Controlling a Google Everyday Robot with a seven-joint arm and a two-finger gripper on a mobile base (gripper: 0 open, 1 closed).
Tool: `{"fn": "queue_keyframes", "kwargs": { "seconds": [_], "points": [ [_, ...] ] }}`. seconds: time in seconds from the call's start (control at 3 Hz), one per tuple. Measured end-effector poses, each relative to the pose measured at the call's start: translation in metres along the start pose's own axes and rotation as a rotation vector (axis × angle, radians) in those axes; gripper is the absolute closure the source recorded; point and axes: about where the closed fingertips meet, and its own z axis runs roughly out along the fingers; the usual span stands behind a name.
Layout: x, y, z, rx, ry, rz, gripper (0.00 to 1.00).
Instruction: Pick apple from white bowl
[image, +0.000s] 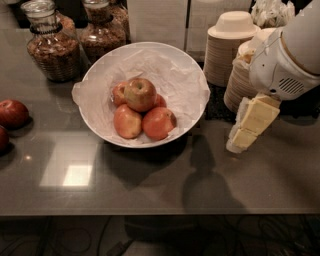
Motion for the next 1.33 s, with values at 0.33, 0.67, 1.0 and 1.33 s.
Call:
{"fn": "queue_keyframes", "kwargs": {
  "seconds": [0.33,0.67,1.0,1.33],
  "points": [
    [0.0,0.0,0.0,0.0,0.0,0.0,0.0],
    [-0.005,0.0,0.004,-0.001,-0.02,0.006,0.0],
    [-0.036,-0.004,0.031,-0.022,-0.112,0.01,0.0],
    [-0.07,-0.019,0.046,-0.031,-0.212,-0.007,0.0]
  ]
}}
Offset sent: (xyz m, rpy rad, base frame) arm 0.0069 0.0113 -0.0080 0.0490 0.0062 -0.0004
